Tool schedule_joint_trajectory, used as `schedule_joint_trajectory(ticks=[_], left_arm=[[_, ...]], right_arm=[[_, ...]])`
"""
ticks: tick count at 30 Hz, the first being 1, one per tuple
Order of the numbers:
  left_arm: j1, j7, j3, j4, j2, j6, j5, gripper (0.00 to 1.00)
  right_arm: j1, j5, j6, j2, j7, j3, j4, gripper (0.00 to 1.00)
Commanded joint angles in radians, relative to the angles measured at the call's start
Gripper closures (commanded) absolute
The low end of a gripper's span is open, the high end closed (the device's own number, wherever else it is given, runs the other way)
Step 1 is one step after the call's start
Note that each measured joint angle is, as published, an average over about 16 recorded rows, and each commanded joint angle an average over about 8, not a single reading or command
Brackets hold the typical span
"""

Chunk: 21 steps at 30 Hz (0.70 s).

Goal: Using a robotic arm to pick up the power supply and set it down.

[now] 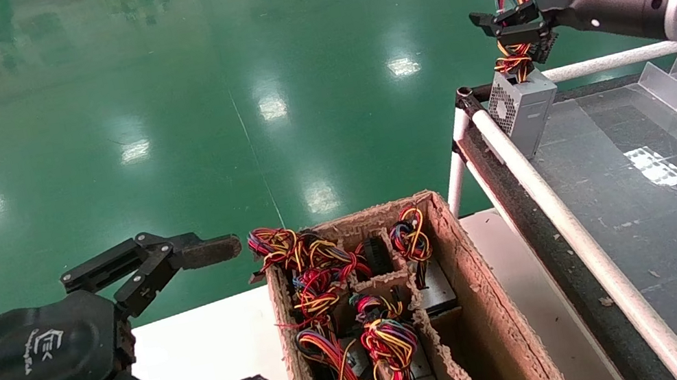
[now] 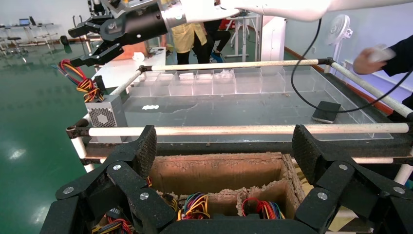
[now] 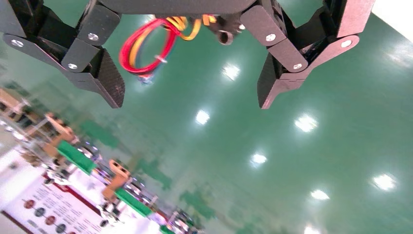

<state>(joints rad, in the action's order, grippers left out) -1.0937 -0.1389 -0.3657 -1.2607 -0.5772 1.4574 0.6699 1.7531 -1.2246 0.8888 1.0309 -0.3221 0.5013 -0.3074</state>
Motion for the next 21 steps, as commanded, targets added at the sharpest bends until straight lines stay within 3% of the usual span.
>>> schedule_joint_trajectory(ticks=[1,21], left_arm=[[0.0,0.0,0.0,0.0,0.0,0.0,0.0,0.0],[0.0,0.0,0.0,0.0,0.0,0.0,0.0,0.0]], right_arm=[[-0.029,0.021,0.026,-0.018,0.022,-0.009,-0.042,0.0],[-0.321,0.234,0.287,-0.199,0.241,-0.105,-0.462,0.0]])
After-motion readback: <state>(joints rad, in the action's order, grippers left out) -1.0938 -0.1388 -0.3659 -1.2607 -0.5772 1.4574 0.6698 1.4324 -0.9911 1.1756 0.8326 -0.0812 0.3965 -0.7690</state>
